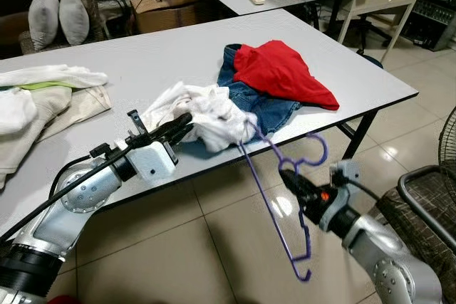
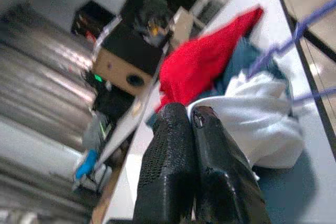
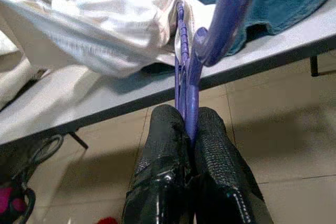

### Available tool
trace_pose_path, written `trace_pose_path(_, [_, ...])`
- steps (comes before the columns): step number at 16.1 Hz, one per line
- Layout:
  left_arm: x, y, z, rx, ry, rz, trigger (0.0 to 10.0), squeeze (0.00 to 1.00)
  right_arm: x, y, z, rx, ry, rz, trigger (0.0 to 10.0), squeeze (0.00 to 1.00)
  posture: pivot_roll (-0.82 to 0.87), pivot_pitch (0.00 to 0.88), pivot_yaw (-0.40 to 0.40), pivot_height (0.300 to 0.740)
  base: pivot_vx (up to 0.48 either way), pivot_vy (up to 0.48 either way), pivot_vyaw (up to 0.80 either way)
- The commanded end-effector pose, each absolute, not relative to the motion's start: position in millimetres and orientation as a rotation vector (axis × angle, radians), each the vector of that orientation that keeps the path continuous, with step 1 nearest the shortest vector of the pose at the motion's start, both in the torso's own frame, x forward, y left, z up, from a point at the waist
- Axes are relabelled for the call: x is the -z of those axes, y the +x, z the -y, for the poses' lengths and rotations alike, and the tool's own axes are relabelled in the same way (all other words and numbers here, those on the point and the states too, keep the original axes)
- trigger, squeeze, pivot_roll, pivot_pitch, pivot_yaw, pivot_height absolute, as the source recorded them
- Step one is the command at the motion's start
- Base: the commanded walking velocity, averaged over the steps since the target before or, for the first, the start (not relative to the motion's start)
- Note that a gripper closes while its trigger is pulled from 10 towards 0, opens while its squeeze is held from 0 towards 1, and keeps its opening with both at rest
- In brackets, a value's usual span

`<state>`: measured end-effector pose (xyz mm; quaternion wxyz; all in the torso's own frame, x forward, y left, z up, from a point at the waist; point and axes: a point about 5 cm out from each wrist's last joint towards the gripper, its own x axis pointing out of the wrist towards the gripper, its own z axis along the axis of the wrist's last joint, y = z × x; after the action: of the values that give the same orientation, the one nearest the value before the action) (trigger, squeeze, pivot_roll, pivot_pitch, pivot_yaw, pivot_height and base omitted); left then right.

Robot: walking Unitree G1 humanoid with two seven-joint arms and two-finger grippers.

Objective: Hang hanger

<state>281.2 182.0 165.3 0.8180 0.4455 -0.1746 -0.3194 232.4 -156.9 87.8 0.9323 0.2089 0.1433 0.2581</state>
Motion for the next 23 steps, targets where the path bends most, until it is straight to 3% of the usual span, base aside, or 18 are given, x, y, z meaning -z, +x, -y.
trace_pose_path(1, [-155.2, 284.6, -185.8, 0.666, 0.958, 0.292, 0.0, 0.00, -102.6, 234.7, 164.7, -0.475, 0.525, -0.189, 10.0, 0.00, -0.15, 0.000, 0.058, 0.740, 0.000, 0.000, 0.00])
trace_pose_path(2, [-149.1, 286.9, -187.9, 0.655, 0.941, 0.231, 0.0, 0.00, -102.4, 231.8, 167.5, -0.462, 0.572, -0.196, 10.0, 0.00, -0.15, 0.000, 0.057, 0.740, 0.000, 0.000, 0.00])
trace_pose_path(4, [-145.3, 292.0, -191.0, 0.599, 0.923, 0.181, 0.0, 0.00, -76.5, 206.6, 175.9, -0.504, 0.495, -0.416, 10.0, 0.00, -0.15, 0.000, 0.058, 0.740, 0.000, 0.000, 0.00])
trace_pose_path(8, [-153.4, 292.8, -195.2, 0.533, 0.929, 0.224, 0.0, 0.00, -83.4, 186.1, 180.7, -0.601, 0.614, -0.434, 10.0, 0.00, -0.16, 0.000, 0.061, 0.740, 0.000, 0.000, 0.00])
trace_pose_path(13, [-154.2, 285.0, -185.0, 0.586, 0.965, 0.301, 0.0, 0.00, -88.8, 194.5, 178.2, -0.634, 0.711, -0.363, 10.0, 0.00, -0.15, 0.000, 0.063, 0.740, 0.000, 0.000, 0.00])
trace_pose_path(19, [-150.7, 272.5, -176.7, 0.663, 1.009, 0.393, 0.0, 0.00, -68.5, 213.8, 180.6, -0.576, 0.843, -0.429, 10.0, 0.00, -0.14, 0.000, 0.049, 0.740, 0.000, 0.000, 0.00])
trace_pose_path(23, [-151.3, 274.9, -186.4, 0.554, 0.970, 0.378, 0.0, 0.00, -64.3, 206.7, 179.0, -0.595, 0.900, -0.455, 10.0, 0.00, -0.13, 0.000, 0.031, 0.740, 0.000, 0.000, 0.00])
